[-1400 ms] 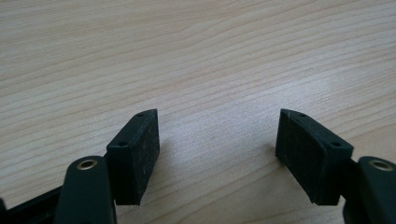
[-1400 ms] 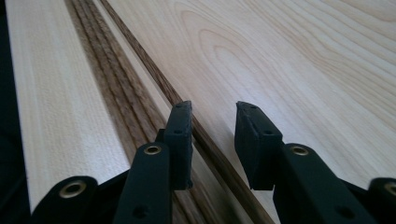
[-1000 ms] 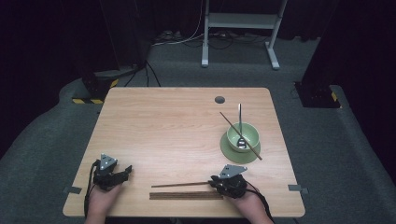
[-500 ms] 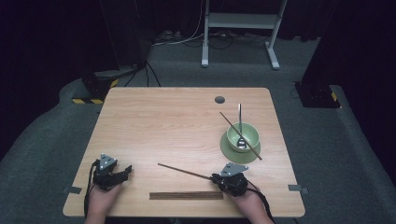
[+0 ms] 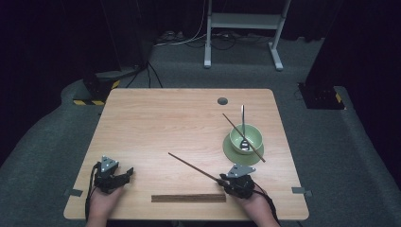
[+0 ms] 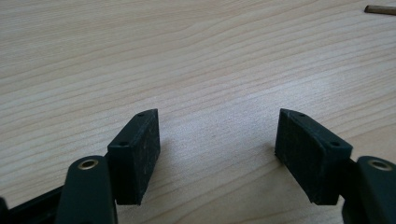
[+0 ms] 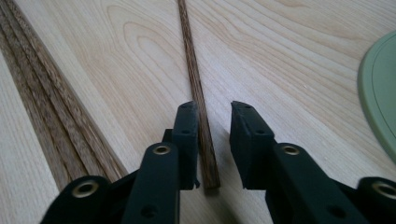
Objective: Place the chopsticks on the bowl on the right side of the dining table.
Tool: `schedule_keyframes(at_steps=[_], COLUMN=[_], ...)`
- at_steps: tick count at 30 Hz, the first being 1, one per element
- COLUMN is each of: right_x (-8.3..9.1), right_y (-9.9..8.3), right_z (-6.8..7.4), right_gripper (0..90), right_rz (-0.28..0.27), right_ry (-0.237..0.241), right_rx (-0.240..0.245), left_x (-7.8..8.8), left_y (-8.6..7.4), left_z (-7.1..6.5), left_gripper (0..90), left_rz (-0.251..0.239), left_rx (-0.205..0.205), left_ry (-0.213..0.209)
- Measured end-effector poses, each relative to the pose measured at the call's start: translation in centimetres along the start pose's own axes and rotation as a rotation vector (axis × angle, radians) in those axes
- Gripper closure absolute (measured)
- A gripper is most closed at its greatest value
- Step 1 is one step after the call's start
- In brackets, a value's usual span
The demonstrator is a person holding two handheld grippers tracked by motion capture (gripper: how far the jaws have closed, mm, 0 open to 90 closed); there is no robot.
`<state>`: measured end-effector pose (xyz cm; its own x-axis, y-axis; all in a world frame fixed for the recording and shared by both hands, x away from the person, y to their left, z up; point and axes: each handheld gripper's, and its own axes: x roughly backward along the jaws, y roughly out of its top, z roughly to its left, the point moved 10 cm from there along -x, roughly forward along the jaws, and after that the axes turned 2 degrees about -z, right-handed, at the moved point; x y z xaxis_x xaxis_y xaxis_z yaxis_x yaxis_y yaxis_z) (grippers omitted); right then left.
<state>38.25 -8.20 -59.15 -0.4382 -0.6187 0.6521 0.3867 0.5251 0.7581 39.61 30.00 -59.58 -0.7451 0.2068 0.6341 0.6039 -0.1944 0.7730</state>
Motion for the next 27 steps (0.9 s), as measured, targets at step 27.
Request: schedule_keyframes(at_steps=[27], right_x=[1.0], right_y=[0.9], right_z=[0.5], right_gripper=[84.3], right_rz=[-0.039], right_ry=[0.004], right_rx=[0.061], left_x=[0.0], left_y=[0.0], left_z=[0.0], left_gripper=[31.3], left_rz=[0.002], left_rx=[0.008], left_ry=[-0.008])
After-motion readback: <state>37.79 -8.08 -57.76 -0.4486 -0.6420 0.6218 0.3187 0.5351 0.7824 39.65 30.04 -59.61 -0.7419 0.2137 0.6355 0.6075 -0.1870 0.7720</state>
